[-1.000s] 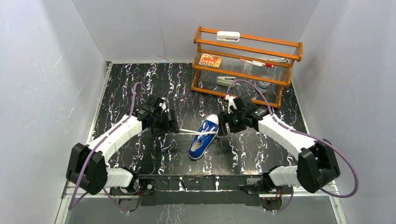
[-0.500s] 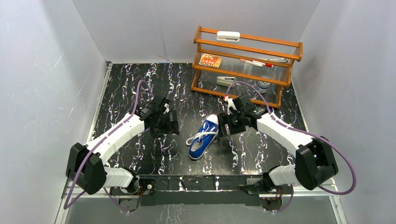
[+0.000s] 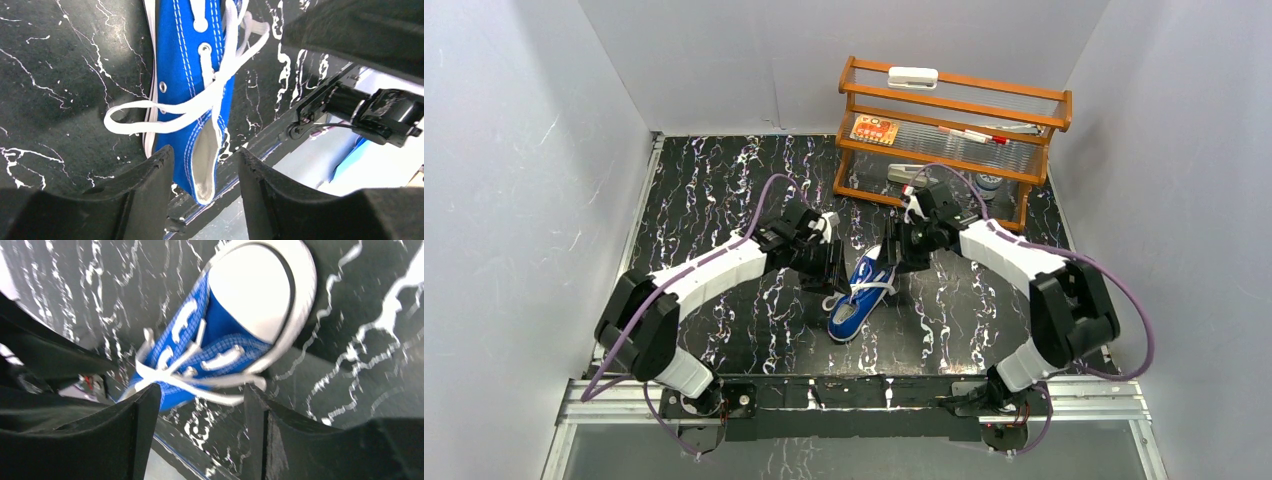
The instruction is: Tie the shoes
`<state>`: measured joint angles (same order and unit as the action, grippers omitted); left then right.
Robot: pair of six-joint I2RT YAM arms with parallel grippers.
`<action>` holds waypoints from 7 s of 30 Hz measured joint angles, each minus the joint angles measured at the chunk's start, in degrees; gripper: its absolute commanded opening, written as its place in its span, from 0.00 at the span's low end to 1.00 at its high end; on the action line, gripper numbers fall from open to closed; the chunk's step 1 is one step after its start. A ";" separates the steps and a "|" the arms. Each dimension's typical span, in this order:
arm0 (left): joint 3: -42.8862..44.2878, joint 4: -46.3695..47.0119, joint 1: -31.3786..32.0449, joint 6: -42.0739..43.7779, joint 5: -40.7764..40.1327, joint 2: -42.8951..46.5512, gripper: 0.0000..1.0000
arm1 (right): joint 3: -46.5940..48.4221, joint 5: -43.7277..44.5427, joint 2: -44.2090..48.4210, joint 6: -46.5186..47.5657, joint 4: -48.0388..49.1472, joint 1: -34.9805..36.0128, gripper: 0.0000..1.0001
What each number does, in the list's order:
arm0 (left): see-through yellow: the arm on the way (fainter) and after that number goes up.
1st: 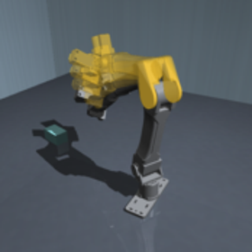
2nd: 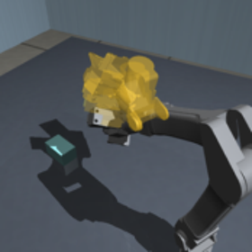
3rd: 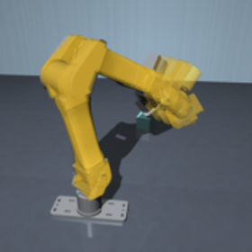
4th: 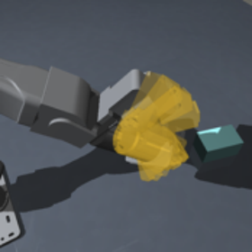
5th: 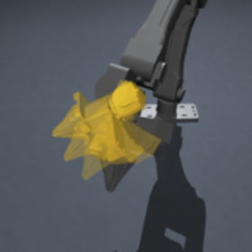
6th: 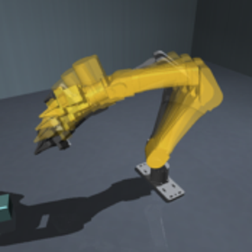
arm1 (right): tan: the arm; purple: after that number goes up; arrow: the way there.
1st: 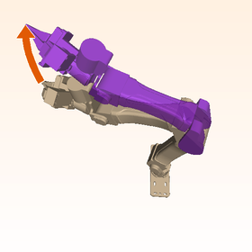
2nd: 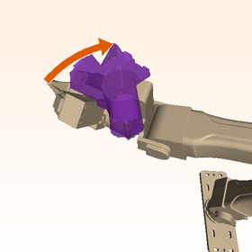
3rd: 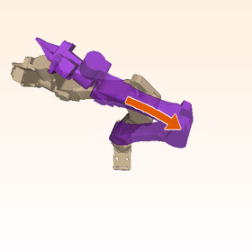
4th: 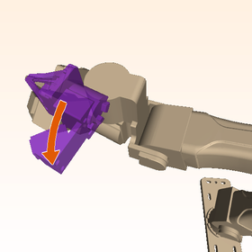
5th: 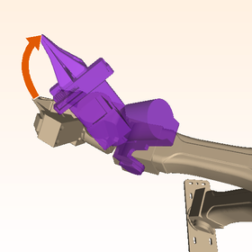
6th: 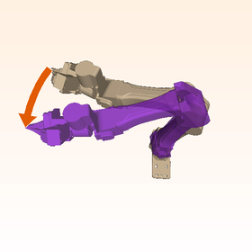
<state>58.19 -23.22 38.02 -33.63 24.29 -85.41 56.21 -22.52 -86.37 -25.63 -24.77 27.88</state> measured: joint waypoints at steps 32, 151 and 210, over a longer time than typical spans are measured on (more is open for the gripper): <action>2.29 1.77 4.96 2.58 0.20 -9.73 0.00 | 5.22 -5.86 -11.28 -10.47 4.15 2.89 0.24; -15.58 17.92 -0.55 63.71 4.15 8.83 0.48 | 10.56 -8.46 -7.58 29.38 -15.23 -0.11 0.65; -19.87 23.47 3.19 24.90 -13.18 6.56 0.00 | -2.03 -9.88 -6.97 15.41 0.26 1.95 0.00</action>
<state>38.33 0.25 41.21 -8.73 11.11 -78.85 54.17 -32.40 -93.34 -10.22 -24.51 29.82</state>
